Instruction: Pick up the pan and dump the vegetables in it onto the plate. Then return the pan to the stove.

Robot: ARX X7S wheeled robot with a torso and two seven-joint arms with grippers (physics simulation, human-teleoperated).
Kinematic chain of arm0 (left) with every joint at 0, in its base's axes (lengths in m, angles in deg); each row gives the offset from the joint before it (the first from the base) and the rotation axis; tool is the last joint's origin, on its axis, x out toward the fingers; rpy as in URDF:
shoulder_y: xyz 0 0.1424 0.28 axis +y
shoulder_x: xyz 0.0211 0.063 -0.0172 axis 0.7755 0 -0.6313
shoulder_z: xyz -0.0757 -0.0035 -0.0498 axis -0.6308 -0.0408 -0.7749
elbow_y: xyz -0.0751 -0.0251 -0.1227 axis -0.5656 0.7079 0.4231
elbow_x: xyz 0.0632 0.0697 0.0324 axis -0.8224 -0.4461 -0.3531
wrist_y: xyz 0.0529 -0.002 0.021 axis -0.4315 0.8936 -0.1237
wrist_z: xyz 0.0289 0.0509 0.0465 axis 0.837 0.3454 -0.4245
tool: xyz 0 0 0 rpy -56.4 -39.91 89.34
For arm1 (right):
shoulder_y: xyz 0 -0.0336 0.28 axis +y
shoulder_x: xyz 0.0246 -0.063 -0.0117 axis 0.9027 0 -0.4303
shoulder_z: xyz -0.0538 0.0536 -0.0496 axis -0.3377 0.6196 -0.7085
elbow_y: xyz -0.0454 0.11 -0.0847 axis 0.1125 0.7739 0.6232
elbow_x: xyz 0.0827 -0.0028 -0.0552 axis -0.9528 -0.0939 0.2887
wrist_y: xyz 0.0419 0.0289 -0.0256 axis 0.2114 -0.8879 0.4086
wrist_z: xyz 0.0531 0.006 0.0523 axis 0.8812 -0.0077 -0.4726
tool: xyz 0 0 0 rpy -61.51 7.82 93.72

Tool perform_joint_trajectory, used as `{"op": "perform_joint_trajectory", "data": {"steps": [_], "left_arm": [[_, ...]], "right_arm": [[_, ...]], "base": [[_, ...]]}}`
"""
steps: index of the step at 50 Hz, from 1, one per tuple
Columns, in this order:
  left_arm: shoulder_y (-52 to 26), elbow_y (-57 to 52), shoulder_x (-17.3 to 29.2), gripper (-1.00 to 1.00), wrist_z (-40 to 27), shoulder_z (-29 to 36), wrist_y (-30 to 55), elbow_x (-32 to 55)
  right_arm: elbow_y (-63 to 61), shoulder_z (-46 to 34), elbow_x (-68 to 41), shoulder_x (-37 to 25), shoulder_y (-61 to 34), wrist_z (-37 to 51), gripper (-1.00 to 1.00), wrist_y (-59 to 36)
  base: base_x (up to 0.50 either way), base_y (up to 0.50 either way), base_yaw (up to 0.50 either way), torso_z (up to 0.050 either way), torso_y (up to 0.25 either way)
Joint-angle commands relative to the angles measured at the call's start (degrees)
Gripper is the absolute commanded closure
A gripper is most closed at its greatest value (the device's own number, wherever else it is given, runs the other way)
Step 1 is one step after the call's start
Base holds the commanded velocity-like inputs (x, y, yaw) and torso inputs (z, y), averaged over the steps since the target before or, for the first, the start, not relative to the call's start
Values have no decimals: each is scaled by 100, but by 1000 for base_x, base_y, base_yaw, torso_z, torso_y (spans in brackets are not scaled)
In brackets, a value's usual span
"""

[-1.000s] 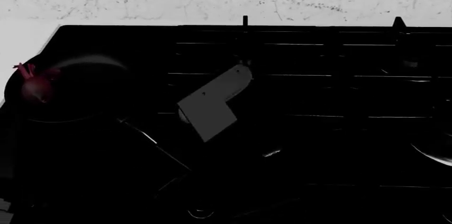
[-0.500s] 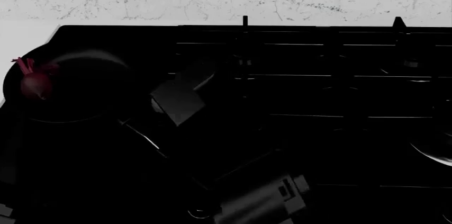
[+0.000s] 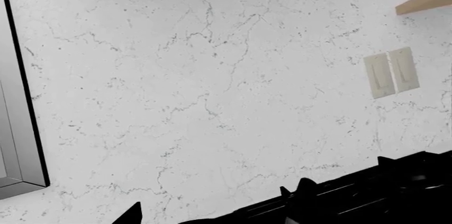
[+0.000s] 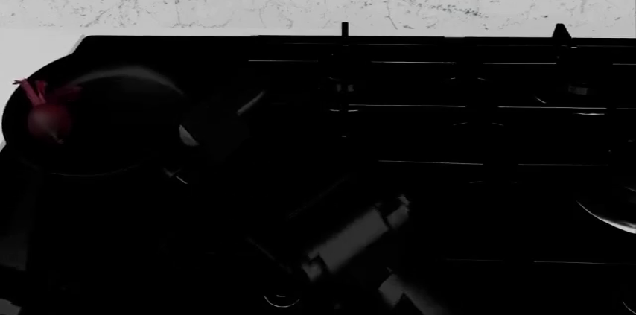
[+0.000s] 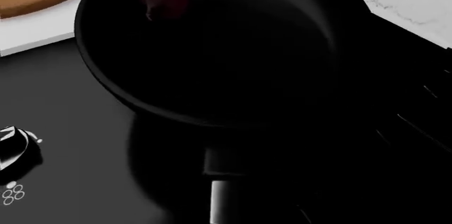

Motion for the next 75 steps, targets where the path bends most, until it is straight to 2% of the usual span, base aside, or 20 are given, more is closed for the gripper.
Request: {"op": "perform_joint_trajectory", "data": {"steps": [1,3,5,9,16,24,33,42,49,65,75], "left_arm": [[-207,-29,50,-100,-110,322,-66,-43],[-215,-9,42,-100,-128,374,-92,-60],[-244,-5,10,-100,-132,427,-85,-73],[-241,-11,92,-100,-157,479,-178,-83],[-343,-21,261,-100,-215,662,-387,-96],[-439,-30,304,-100,-266,801,-461,-103],[-742,-35,438,-100,-401,1271,-649,-185],[-1061,-43,527,-100,-495,1694,-842,-239],[-1756,-45,814,-100,-650,2674,-1400,-396],[-3278,-46,1087,-100,-912,4516,-2008,-612],[-4797,-48,1112,-100,-1137,6304,-2432,-813]], "right_arm": [[1944,-1991,-1311,274,523,94,100,607],[774,-1983,-1225,-205,378,955,100,686],[-944,-1779,-1438,-1083,145,2058,100,481],[-2972,-1549,-1532,-1829,-195,3123,100,362],[-3959,-1246,-1633,-2430,-424,3927,100,355],[-4503,-1062,-1831,-2727,-604,4108,100,289],[-5187,-760,-2074,-3123,-968,4556,100,158],[-5621,-712,-1845,-3343,-1246,5058,100,2],[-5813,-637,-1929,-3381,-1419,5178,100,-110],[-6074,-605,-2071,-3287,-1679,5303,100,-362],[-6165,-564,-2089,-3282,-1774,5361,100,-416]], "base": [[11,6,12,0,0],[8,7,12,0,0],[6,6,8,0,0],[0,5,0,0,0],[0,4,0,0,0],[0,0,0,0,1],[0,0,0,0,5],[0,185,0,0,6],[0,500,0,2,5],[0,500,0,1,5],[0,500,0,1,5]]}}
